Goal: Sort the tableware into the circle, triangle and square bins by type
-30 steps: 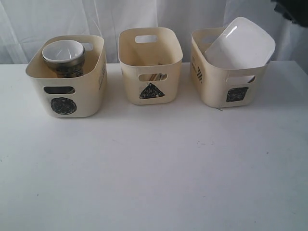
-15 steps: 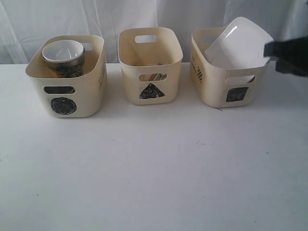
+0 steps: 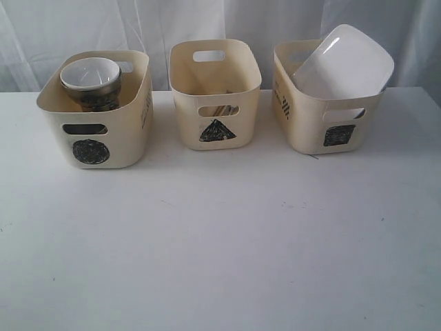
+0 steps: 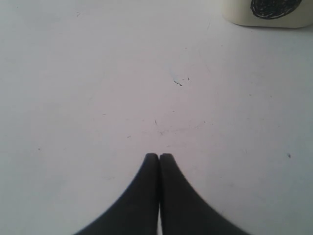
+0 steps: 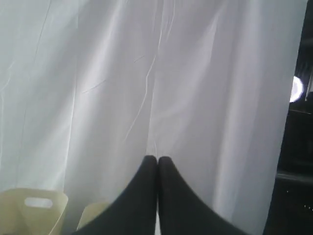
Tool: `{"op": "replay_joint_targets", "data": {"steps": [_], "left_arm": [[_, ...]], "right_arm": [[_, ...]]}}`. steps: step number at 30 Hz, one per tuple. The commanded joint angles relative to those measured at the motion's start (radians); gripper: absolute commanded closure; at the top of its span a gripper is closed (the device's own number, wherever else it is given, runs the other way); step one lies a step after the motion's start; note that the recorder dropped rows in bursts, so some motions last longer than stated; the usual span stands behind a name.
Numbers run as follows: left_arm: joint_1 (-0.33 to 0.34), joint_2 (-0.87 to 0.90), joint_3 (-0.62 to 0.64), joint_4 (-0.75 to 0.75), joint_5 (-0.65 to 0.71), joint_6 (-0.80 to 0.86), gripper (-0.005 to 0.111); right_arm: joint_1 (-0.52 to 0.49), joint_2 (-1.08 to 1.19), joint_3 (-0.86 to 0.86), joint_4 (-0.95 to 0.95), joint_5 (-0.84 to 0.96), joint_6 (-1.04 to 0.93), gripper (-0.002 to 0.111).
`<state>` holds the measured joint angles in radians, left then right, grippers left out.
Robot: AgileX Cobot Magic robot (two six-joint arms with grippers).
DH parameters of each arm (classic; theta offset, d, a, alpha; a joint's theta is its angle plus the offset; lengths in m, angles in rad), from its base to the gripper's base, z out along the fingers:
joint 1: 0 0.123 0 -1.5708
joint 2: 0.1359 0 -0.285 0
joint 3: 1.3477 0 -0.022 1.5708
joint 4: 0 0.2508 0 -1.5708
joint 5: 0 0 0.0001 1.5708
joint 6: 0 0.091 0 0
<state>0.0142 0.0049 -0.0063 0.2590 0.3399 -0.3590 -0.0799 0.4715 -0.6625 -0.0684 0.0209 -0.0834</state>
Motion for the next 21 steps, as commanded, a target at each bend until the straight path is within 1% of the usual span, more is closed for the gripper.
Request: {"op": "replay_joint_targets", "data": {"steps": [1,3,5,8,11,13,15,16,17,18,19,20,21], "left_arm": [[-0.006,-0.005,0.006,-0.004,0.028,-0.002,0.107],[-0.006,-0.005,0.006,-0.004,0.028,-0.002,0.107],[-0.006,-0.005,0.006,-0.004,0.028,-0.002,0.107],[-0.006,-0.005,0.006,-0.004,0.028,-0.002,0.107],[-0.006,-0.005,0.006,-0.004,0.028,-0.002,0.107],[-0.006,-0.005,0.006,-0.004,0.028,-0.002,0.107],[-0.006,-0.005,0.006,-0.004,0.028,-0.002,0.107],[-0.006,-0.005,0.006,-0.004,0.028,-0.002,0.107],[-0.006,-0.005,0.006,-0.004,0.028,-0.002,0.107],[-0.006,-0.005,0.006,-0.004,0.028,-0.002,0.107],[-0.006,-0.005,0.006,-0.004,0.028,-0.002,0.107],[-0.006,-0.005,0.006,-0.004,0.028,-0.002,0.107],[-0.006,-0.005,0.006,-0.004,0.028,-0.002,0.107]], "right_arm": [[0.001,-0.087,0.01,0.044,0.332,0.048,0.108],[0.001,-0.113,0.01,0.053,0.488,0.083,0.108],[0.001,-0.137,0.01,0.049,0.673,0.083,0.108],[0.001,-0.162,0.01,0.06,0.893,0.083,0.108],[0.001,-0.183,0.015,0.062,0.992,0.083,0.108],[0.001,-0.198,0.061,0.068,0.91,0.092,0.108],[0.001,-0.239,0.143,0.068,0.719,0.09,0.108],[0.001,-0.301,0.261,0.056,0.455,0.09,0.108],[0.001,-0.328,0.314,0.049,0.347,0.09,0.108],[-0.001,-0.4,0.452,0.049,0.132,0.09,0.108],[-0.001,-0.437,0.504,0.049,0.083,0.09,0.108],[-0.001,-0.472,0.612,0.049,0.084,0.09,0.108],[-0.001,-0.472,0.657,0.049,0.087,0.09,0.108]]}}
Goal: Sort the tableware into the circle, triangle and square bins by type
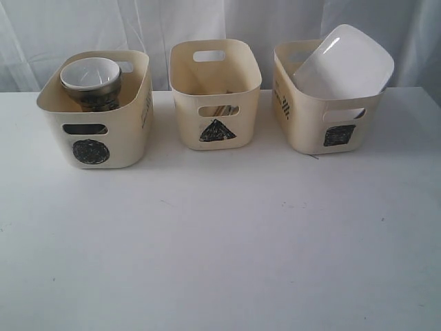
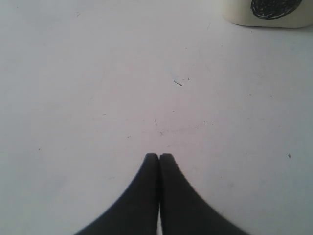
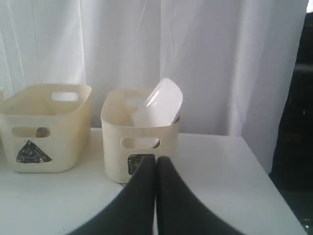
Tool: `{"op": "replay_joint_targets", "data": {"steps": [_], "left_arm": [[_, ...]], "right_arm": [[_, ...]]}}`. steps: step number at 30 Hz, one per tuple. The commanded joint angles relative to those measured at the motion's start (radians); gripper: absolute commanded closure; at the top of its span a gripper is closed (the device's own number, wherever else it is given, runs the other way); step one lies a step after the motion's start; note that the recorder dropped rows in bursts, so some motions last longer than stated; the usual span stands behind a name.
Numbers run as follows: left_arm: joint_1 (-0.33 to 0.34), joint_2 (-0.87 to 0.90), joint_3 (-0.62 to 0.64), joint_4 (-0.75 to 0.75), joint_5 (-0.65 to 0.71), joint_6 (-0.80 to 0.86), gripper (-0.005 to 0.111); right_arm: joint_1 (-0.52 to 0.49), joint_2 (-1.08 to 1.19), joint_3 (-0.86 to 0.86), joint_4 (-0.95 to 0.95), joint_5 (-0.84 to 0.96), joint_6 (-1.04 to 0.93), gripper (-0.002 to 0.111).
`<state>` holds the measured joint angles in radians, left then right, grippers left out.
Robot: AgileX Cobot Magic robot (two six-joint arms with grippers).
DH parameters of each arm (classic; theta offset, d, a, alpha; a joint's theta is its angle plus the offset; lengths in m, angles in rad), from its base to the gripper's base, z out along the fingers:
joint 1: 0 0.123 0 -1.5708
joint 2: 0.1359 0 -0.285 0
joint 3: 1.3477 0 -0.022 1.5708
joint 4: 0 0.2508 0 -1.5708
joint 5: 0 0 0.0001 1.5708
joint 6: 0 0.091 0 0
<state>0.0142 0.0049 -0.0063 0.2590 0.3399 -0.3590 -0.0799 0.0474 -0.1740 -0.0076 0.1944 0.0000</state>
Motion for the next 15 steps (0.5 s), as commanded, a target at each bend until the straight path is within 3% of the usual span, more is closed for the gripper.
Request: {"op": "replay_joint_targets", "data": {"steps": [1,2,3,15], "left_arm": [[-0.006,-0.005,0.006,0.0,0.027,-0.002,0.107],[-0.006,-0.005,0.006,0.0,0.023,-0.002,0.107],[-0.006,-0.005,0.006,0.0,0.023,-0.002,0.107],[-0.006,-0.005,0.006,0.0,0.023,-0.002,0.107]], "right_arm": [[-0.001,-0.047,0.174,-0.012,0.005,0.006,0.108],[-0.001,-0.047,0.174,-0.012,0.14,0.006,0.108],[-0.001,-0.047,0.174,-0.012,0.155,-0.008,0.108],[-0.001,-0.047,0.174,0.018,0.154,-0.024,0.108]]}}
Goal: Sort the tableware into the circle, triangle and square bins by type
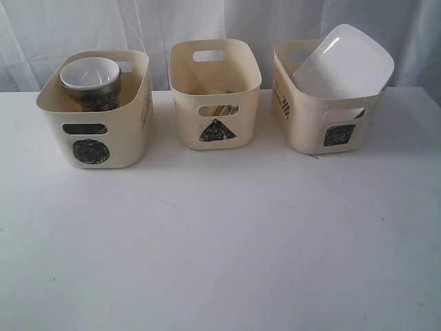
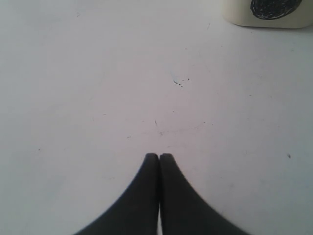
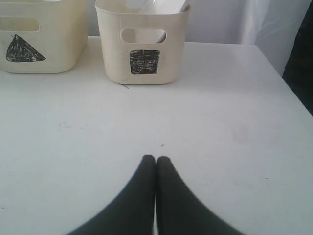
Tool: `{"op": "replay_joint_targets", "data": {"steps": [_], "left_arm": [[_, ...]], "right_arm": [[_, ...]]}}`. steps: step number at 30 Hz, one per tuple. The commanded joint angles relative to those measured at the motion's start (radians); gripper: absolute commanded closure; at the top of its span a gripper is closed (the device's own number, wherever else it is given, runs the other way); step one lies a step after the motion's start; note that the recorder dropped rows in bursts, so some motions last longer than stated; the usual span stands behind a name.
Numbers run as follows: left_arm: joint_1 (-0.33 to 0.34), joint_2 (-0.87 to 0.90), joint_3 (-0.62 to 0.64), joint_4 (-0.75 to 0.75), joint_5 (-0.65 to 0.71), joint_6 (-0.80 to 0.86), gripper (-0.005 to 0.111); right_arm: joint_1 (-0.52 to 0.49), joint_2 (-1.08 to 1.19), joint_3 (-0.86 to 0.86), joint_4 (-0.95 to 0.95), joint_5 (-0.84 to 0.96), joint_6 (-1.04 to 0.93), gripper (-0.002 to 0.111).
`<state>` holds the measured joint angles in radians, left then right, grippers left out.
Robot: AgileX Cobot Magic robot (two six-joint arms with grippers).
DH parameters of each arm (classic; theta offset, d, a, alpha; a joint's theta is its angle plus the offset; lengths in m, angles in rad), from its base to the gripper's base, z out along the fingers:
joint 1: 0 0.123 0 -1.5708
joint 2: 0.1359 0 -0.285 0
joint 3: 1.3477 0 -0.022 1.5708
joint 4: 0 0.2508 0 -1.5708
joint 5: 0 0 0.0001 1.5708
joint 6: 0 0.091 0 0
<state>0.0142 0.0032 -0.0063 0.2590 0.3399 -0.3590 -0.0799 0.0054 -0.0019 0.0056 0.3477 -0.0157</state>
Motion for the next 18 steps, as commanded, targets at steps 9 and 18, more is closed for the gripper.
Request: {"op": "replay_joint_targets", "data": {"steps": [9,18], "left_arm": [[-0.004,-0.003,0.006,0.002,0.018,-0.002,0.107],[-0.004,-0.003,0.006,0.012,0.018,-0.002,0.107]], "right_arm": [[-0.001,-0.005,0.002,0.005,0.001,-0.008,0.108],[-0.001,-0.005,0.002,0.003,0.001,-0.008,0.108]]}}
